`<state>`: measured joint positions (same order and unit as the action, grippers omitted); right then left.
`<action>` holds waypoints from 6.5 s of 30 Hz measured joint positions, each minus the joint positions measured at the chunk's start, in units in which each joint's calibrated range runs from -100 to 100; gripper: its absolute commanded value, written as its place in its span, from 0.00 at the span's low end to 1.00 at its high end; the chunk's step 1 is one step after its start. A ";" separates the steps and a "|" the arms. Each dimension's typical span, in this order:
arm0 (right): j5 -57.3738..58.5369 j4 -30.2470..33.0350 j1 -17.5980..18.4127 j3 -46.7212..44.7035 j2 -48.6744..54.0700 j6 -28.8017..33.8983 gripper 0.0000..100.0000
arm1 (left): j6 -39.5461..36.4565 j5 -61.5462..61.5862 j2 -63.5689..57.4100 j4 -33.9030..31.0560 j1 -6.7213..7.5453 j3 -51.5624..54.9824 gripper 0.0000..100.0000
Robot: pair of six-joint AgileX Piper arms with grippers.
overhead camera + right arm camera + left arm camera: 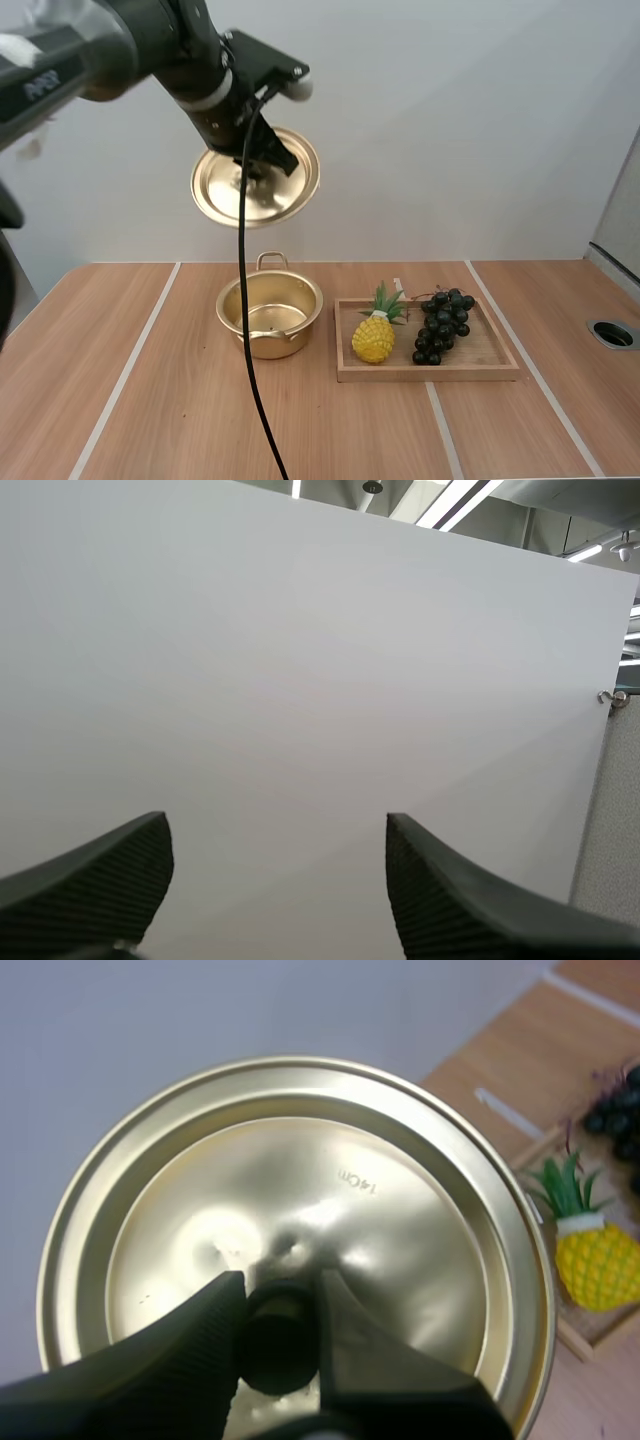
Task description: Open the pot, put the grape inside, and close it
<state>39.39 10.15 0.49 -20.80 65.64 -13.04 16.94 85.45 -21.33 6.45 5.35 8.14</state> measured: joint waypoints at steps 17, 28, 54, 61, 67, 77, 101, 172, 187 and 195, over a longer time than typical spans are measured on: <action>3.66 0.00 0.00 0.00 0.00 0.00 1.00 | -8.52 -14.66 -19.14 -0.22 0.00 -31.68 0.00; 8.80 -0.12 0.00 0.00 0.00 0.00 1.00 | -20.29 -30.85 -20.78 -10.24 0.00 -44.65 0.00; 36.10 -1.78 0.00 0.03 -17.85 8.80 1.00 | -22.36 -40.43 -20.83 -12.22 0.00 -45.54 0.00; 53.14 -1.68 0.00 0.03 -30.77 9.43 1.00 | -22.36 -40.43 -20.83 -12.22 0.00 -45.54 0.00; 59.41 -1.43 0.00 0.03 -36.95 11.79 1.00 | -22.36 -40.43 -20.83 -12.22 0.00 -45.54 0.00; 55.73 -1.52 0.00 0.03 -38.31 14.77 1.00 | -22.36 -40.43 -20.83 -12.22 0.00 -45.54 0.00; 60.15 0.44 0.00 -4.75 -46.93 31.30 1.00 | -22.36 -40.43 -20.83 -12.22 0.00 -45.54 0.00; 29.81 -0.32 -1.52 -8.05 -74.91 41.93 1.00 | -22.36 -40.43 -20.83 -12.22 0.00 -45.54 0.00; 28.30 0.48 -1.52 -8.05 -75.04 41.93 0.00 | -22.36 -40.43 -20.83 -12.22 0.00 -45.54 0.00; 28.30 0.59 -1.52 -8.05 -70.03 39.67 0.00 | -22.36 -40.43 -20.83 -12.22 0.00 -45.54 0.00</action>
<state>67.69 10.73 -1.04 -28.86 -4.39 26.62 -5.41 45.02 -42.15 -5.78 5.35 -37.40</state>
